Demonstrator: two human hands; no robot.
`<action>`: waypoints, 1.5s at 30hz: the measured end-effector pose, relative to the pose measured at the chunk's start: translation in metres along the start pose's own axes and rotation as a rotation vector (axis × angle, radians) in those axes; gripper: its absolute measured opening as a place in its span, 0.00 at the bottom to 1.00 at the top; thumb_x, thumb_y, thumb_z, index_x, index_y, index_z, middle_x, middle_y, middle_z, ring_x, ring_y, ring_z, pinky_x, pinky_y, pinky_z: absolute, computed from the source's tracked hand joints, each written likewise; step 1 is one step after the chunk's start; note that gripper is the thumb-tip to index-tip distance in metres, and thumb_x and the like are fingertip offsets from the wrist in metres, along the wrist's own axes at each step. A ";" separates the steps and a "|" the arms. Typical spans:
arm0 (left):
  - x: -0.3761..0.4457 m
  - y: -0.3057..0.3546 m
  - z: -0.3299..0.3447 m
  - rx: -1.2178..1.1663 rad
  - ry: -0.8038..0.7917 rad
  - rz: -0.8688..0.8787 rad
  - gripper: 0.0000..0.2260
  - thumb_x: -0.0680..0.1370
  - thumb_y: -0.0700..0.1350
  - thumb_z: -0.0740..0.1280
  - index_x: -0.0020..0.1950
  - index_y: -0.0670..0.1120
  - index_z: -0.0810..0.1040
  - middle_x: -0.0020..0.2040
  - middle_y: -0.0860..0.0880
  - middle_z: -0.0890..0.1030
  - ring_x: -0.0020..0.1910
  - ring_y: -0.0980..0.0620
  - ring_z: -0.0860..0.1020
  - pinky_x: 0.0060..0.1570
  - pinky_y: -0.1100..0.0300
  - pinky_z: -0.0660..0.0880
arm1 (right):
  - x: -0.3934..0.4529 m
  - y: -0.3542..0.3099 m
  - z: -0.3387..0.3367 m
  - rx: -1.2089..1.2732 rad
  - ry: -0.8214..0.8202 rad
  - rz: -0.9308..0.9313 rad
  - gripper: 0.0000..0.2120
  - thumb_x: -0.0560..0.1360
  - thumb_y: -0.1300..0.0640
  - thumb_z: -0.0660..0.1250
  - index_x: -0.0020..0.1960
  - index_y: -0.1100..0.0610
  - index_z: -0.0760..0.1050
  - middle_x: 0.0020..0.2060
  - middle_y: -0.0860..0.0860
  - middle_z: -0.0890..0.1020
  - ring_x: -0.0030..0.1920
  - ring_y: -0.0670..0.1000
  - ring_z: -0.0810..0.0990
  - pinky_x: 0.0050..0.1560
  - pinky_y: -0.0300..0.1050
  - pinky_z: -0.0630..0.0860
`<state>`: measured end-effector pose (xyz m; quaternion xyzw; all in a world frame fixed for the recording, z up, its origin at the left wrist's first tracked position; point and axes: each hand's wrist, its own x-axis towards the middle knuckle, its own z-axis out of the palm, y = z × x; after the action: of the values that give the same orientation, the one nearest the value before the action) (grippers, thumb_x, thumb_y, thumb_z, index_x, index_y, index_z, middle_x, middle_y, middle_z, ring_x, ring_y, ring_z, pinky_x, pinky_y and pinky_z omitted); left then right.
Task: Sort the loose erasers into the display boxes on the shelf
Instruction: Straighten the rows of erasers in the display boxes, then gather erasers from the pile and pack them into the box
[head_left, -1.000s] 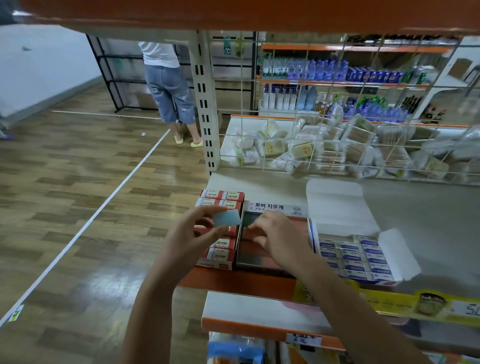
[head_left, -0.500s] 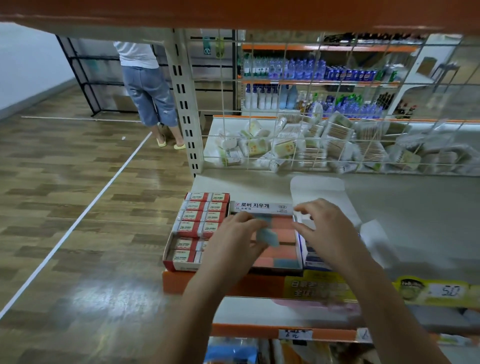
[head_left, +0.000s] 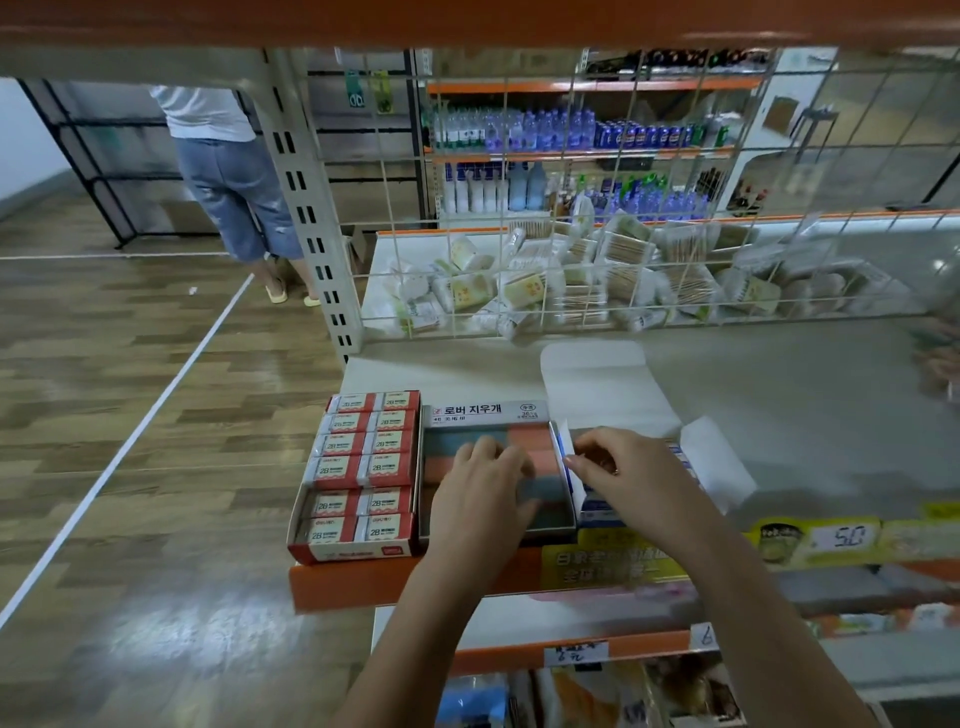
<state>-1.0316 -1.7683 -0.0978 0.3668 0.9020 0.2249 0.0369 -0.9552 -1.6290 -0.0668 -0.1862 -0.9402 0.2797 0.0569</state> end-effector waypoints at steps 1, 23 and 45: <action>0.001 0.000 0.000 0.007 -0.007 0.004 0.13 0.77 0.53 0.65 0.60 0.53 0.72 0.59 0.53 0.70 0.58 0.56 0.66 0.53 0.65 0.66 | 0.000 0.001 0.000 0.000 -0.001 -0.004 0.13 0.78 0.49 0.62 0.59 0.54 0.75 0.51 0.48 0.80 0.45 0.43 0.73 0.39 0.28 0.66; 0.114 0.217 0.045 0.033 -0.110 0.501 0.17 0.78 0.55 0.62 0.64 0.48 0.72 0.60 0.46 0.74 0.60 0.46 0.71 0.57 0.52 0.71 | -0.025 0.182 -0.142 -0.294 0.287 0.145 0.20 0.75 0.53 0.67 0.65 0.55 0.71 0.62 0.53 0.73 0.63 0.56 0.70 0.61 0.47 0.67; 0.225 0.401 0.230 0.058 -0.123 0.068 0.19 0.75 0.55 0.67 0.58 0.43 0.76 0.55 0.43 0.77 0.55 0.44 0.74 0.51 0.51 0.75 | -0.065 0.466 -0.266 -0.317 0.231 0.322 0.19 0.74 0.57 0.66 0.64 0.57 0.71 0.59 0.55 0.76 0.58 0.56 0.70 0.57 0.47 0.68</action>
<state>-0.8840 -1.2761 -0.1082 0.4112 0.8911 0.1770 0.0741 -0.6906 -1.1589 -0.0993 -0.3711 -0.9177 0.1112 0.0886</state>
